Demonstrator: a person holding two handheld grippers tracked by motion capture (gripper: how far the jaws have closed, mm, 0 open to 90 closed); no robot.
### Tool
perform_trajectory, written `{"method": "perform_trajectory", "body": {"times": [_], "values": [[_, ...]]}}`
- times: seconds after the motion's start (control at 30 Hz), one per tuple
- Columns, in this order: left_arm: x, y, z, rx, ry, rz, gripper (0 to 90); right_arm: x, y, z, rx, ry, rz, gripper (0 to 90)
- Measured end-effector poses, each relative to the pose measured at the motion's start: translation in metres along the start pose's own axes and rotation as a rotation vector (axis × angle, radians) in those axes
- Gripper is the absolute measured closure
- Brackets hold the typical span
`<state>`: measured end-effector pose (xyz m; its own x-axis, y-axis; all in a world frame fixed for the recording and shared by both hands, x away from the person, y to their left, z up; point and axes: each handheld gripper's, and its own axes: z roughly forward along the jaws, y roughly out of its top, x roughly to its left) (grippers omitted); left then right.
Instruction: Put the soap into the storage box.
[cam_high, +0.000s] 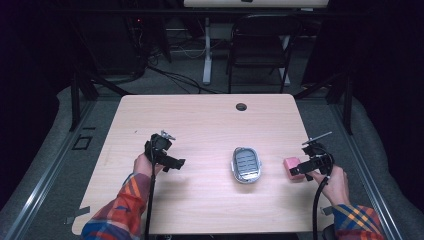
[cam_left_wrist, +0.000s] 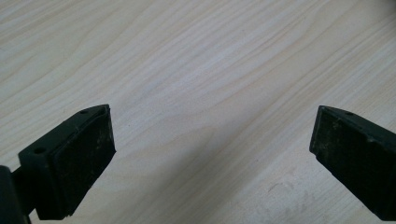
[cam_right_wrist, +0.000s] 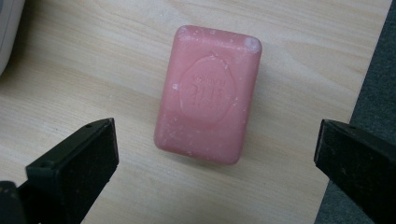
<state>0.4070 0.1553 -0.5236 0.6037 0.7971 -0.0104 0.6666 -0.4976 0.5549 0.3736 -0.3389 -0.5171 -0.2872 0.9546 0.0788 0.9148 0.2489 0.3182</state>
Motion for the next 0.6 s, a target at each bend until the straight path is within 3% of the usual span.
{"method": "perform_trajectory", "body": {"times": [0.1, 0.37, 0.5, 0.53, 0.6], "values": [[0.001, 0.0, 0.001, 0.002, -0.005, -0.002, 0.0, -0.001, 0.002, 0.003, 0.008, -0.003, 0.022, 0.0], [0.0, 0.0, 0.001, 0.0, -0.007, -0.001, 0.0, 0.009, 0.012, 0.014, 0.033, -0.026, 0.018, 0.9], [0.001, 0.0, 0.001, -0.001, -0.008, 0.0, 0.0, 0.011, 0.015, 0.019, 0.051, -0.049, 0.026, 7.1], [0.001, 0.0, 0.001, -0.001, -0.008, 0.0, 0.0, 0.01, 0.017, 0.018, 0.076, -0.056, 0.014, 8.3], [0.0, 0.0, 0.001, 0.001, -0.007, 0.003, 0.0, 0.011, 0.017, 0.021, 0.064, -0.064, 0.028, 12.1]]}}
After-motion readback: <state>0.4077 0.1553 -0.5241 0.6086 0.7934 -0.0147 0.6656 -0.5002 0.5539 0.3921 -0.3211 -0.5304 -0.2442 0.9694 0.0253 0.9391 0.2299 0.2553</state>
